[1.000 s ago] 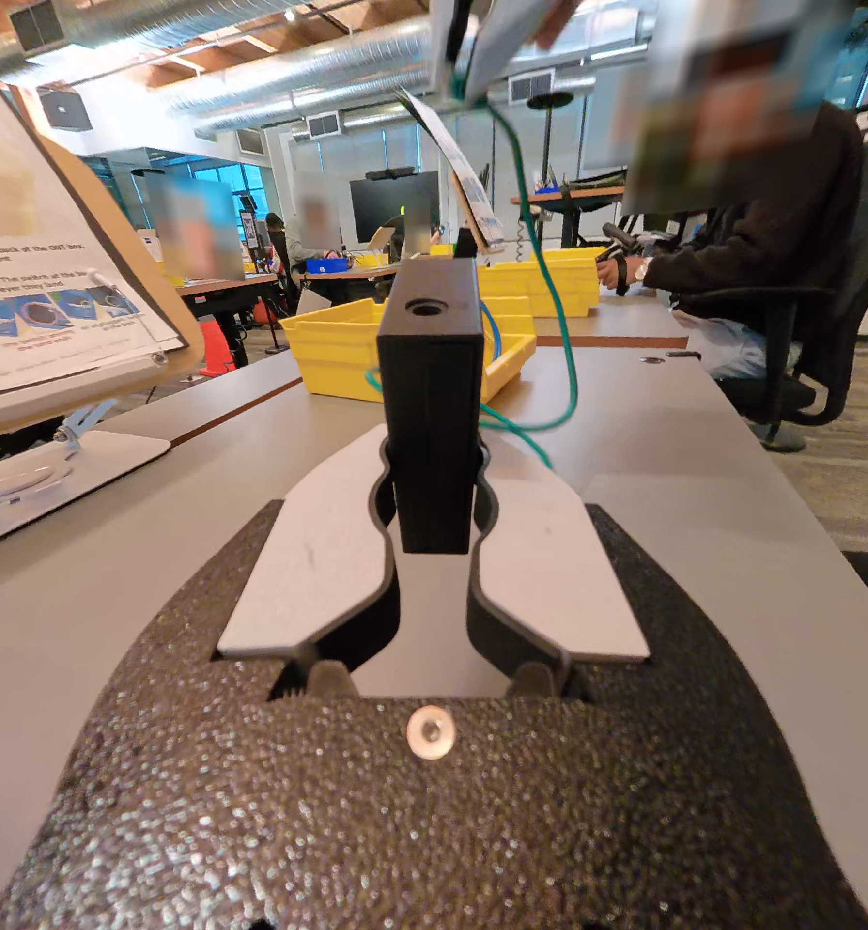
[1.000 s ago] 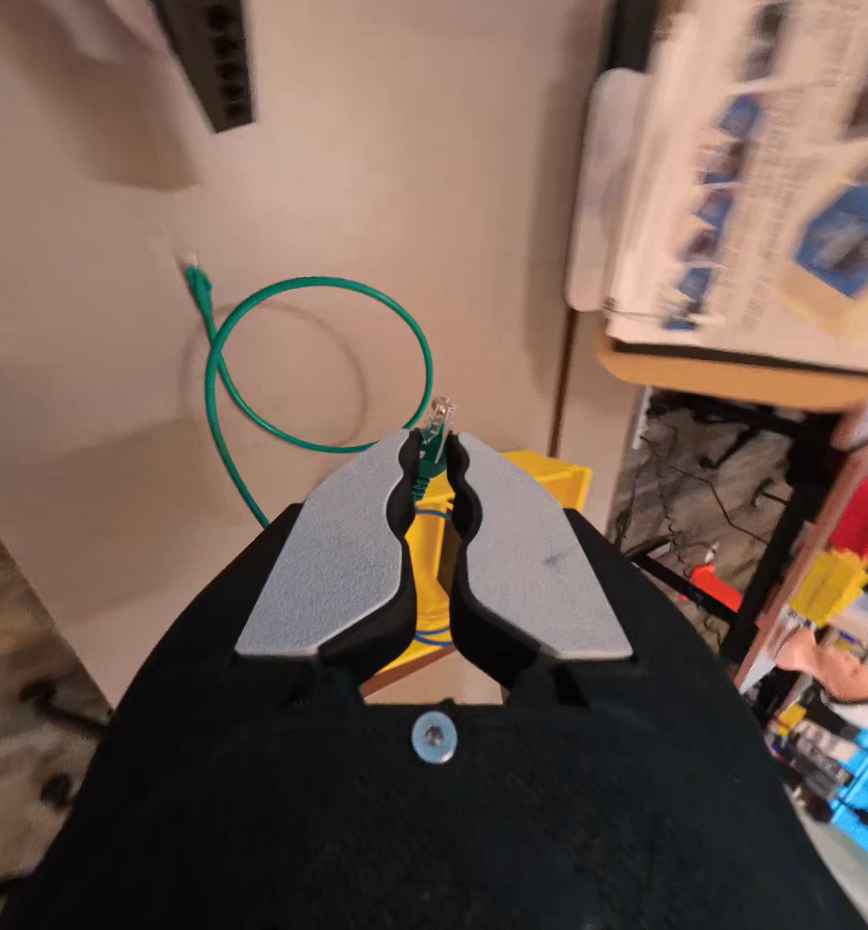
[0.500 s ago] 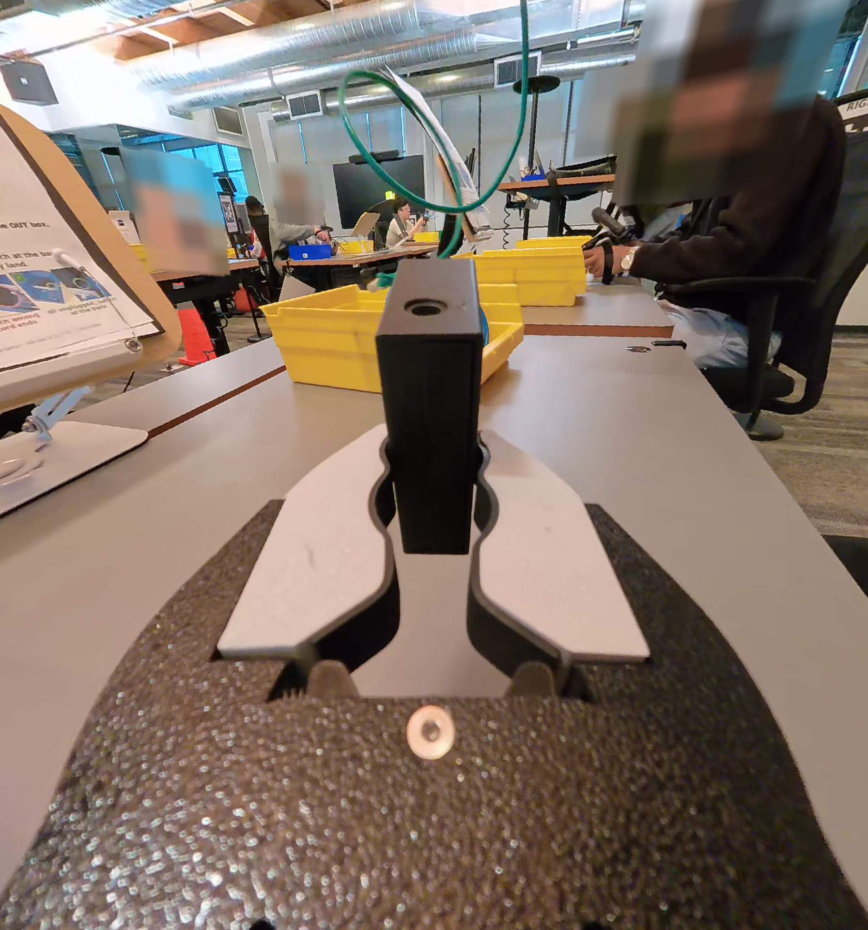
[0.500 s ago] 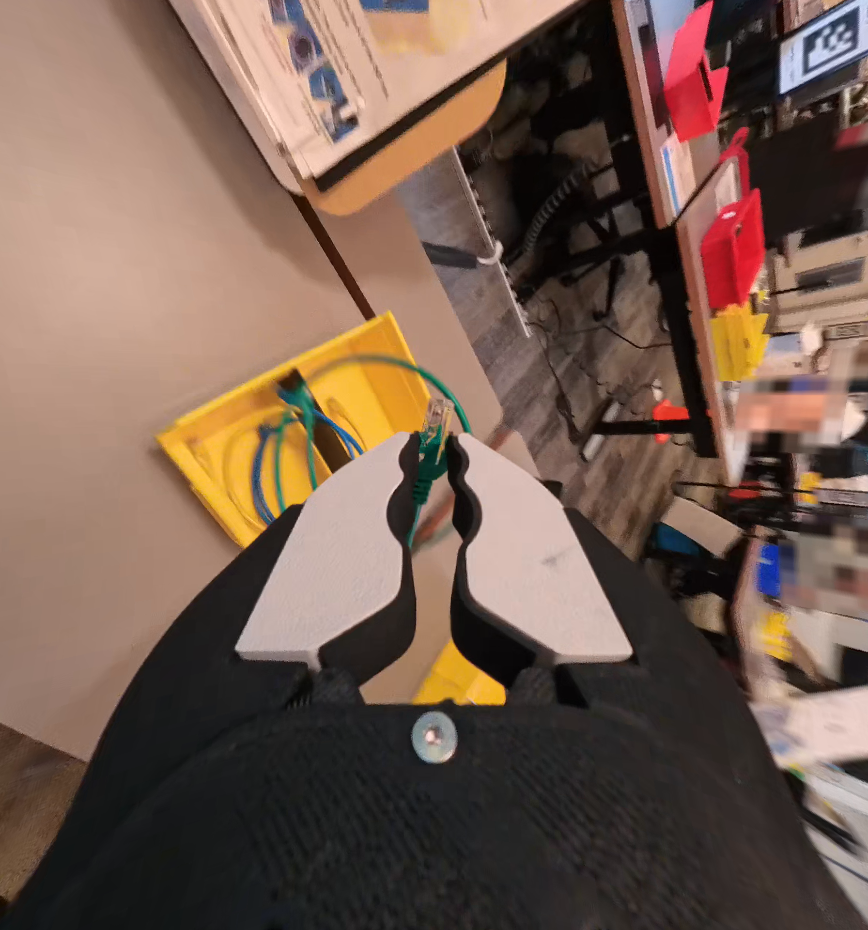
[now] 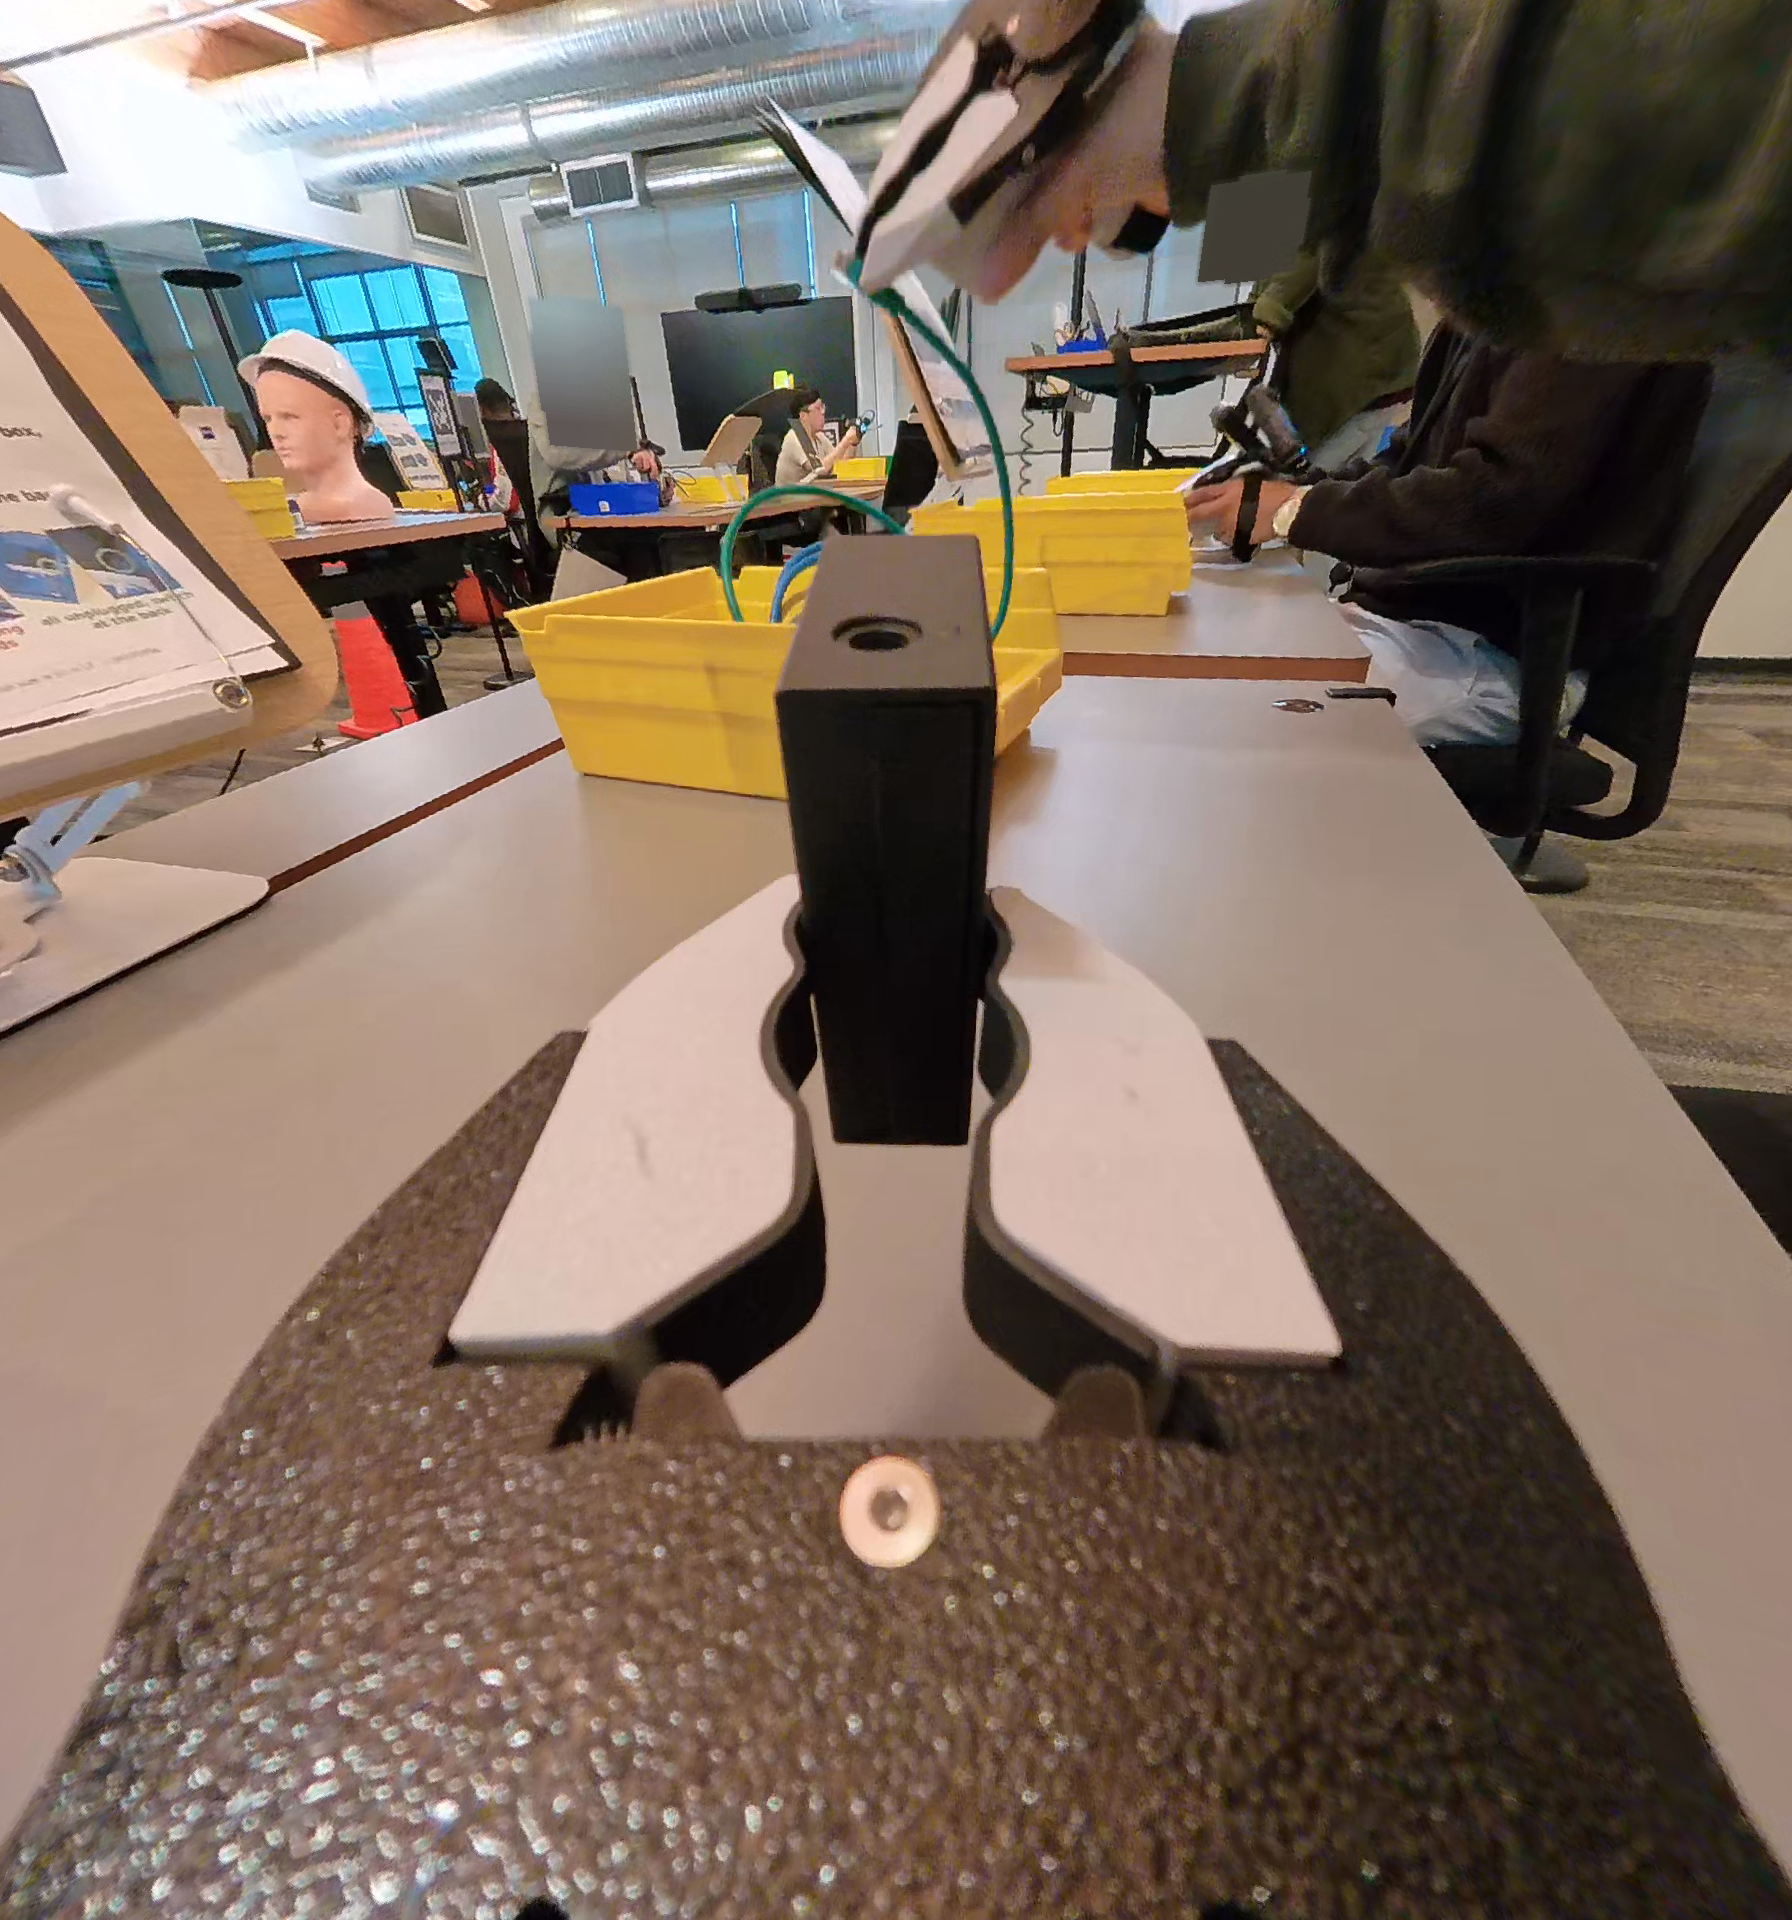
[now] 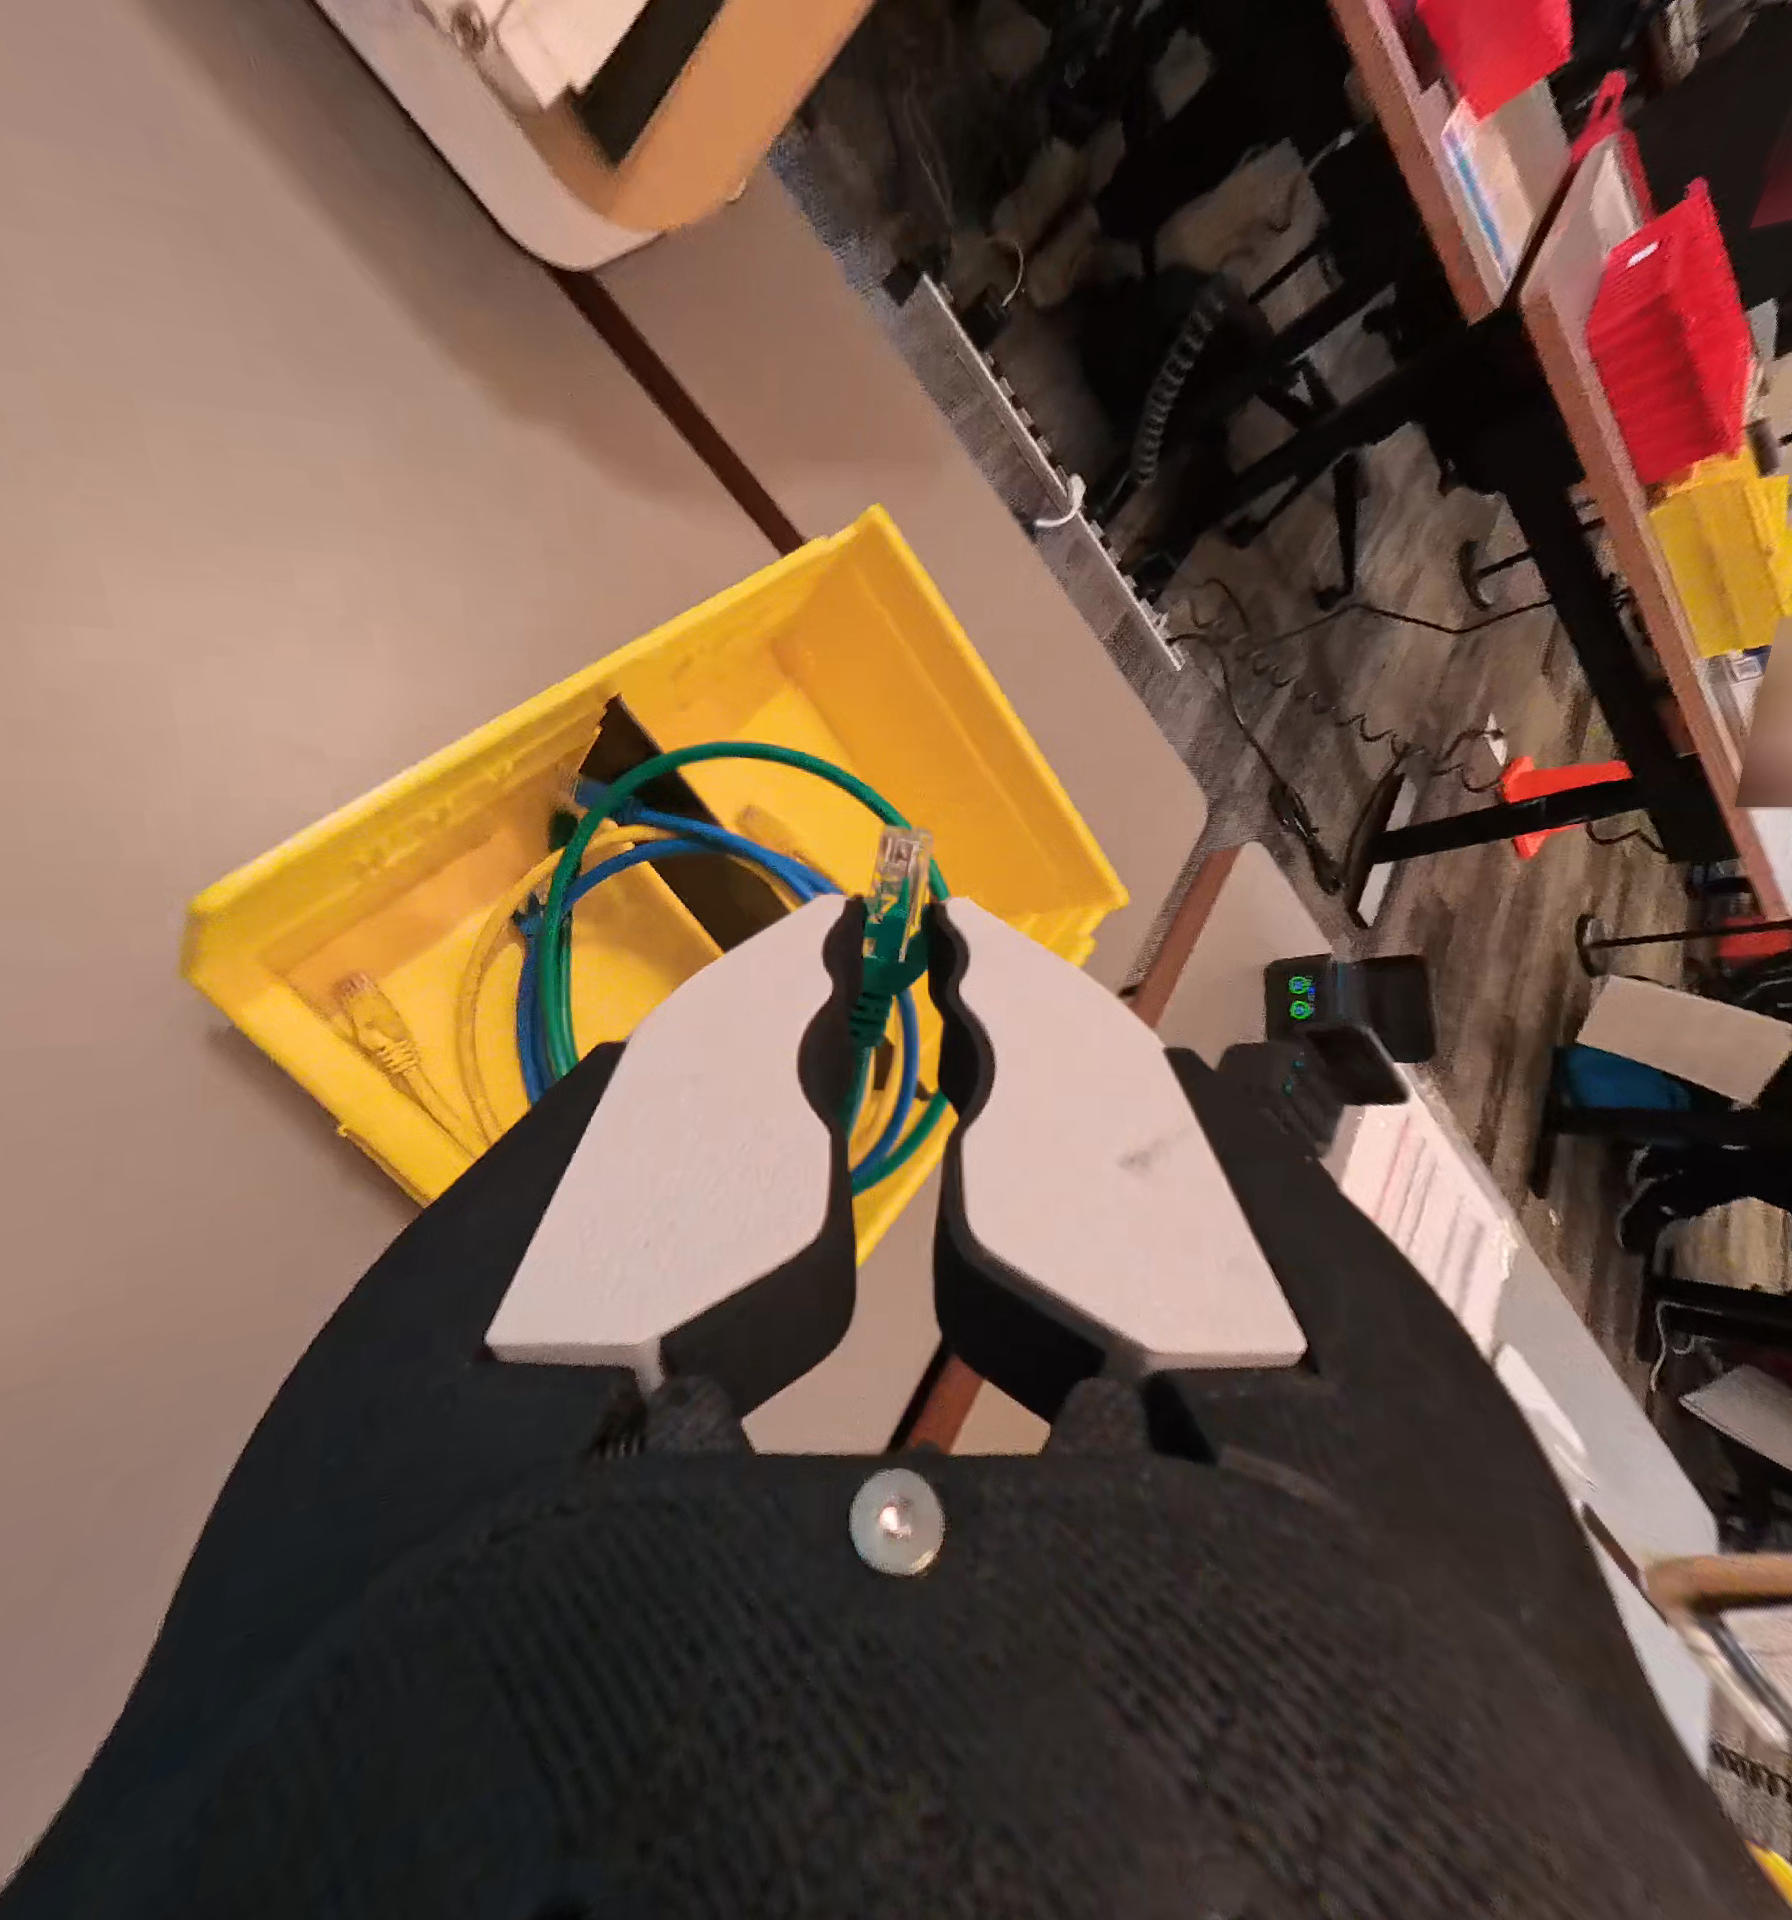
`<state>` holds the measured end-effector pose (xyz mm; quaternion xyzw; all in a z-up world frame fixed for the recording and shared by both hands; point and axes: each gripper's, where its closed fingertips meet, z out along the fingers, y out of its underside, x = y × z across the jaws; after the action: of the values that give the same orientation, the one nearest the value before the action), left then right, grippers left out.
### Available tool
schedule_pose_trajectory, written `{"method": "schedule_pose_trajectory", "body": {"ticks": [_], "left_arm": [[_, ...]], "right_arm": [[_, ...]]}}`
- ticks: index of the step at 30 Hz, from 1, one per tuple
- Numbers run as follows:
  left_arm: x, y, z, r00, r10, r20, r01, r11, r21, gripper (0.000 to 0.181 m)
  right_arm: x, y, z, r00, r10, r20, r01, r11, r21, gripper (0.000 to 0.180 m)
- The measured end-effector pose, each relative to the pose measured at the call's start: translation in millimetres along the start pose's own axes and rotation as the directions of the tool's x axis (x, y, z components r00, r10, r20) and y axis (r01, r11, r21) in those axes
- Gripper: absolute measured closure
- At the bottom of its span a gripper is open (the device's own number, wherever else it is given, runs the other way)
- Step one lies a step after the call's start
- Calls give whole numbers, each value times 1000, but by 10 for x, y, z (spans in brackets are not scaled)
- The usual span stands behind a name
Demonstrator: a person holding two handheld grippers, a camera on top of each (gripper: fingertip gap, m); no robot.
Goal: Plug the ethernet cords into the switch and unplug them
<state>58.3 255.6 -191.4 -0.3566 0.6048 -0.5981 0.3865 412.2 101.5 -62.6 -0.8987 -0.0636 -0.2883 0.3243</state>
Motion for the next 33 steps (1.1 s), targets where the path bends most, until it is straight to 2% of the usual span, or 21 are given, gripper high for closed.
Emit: {"method": "schedule_pose_trajectory", "body": {"ticks": [4,6,8,9,10,12,14,16,18,20,22,23,27,28,30,32,33], "left_arm": [[30,11,6,1000,-9,2,9,1000,-12,154],[42,23,5,1000,-16,0,16,1000,-24,154],[53,56,32,1000,-15,-5,15,999,-53,154],[62,85,60,1000,-12,-11,11,997,-77,154],[71,117,93,1000,-5,-15,4,995,-101,154],[90,168,151,1000,4,-12,-6,990,-140,154],[75,155,198,1000,-19,7,20,991,-132,154],[79,123,246,996,-84,4,84,991,-105,154],[82,121,279,995,-97,15,98,990,-103,154],[142,108,314,992,-124,-10,122,988,-97,154],[212,56,343,984,-171,-45,167,983,-71,154],[268,32,349,980,-181,-78,177,982,-60,154],[398,55,315,975,-173,-138,164,984,-75,154],[393,47,308,977,-170,-130,162,984,-67,154],[325,62,304,988,-139,-70,134,988,-70,154],[166,103,291,995,-81,55,86,992,-96,154],[96,117,278,993,-56,108,68,991,-112,154]], "right_arm": [[-318,357,433,994,-24,103,24,1000,-1,168],[-626,524,651,961,-14,275,19,1000,-17,167],[-837,675,825,924,-50,378,76,996,-55,166],[-907,728,873,906,-78,417,119,990,-74,157],[-934,748,883,889,-110,445,165,983,-87,144],[-875,650,812,880,-144,453,199,977,-76,132],[-895,568,568,833,-80,548,171,978,-116,107],[-893,499,261,794,22,608,113,977,-183,106],[-876,341,20,824,61,563,40,985,-165,103],[-1071,10,-185,857,80,508,-82,996,-18,102],[-1622,-414,-359,837,56,545,-190,963,193,100],[-1955,-550,-394,821,30,570,-209,945,251,101],[-2938,-926,-324,759,-15,651,-288,889,356,100],[-3044,-1037,-290,758,-4,653,-325,865,382,107],[-3098,-1283,-244,792,71,606,-398,813,424,106],[-3111,-1516,-273,836,147,529,-435,765,475,104],[-3168,-1591,-276,852,162,499,-426,768,478,101]]}}
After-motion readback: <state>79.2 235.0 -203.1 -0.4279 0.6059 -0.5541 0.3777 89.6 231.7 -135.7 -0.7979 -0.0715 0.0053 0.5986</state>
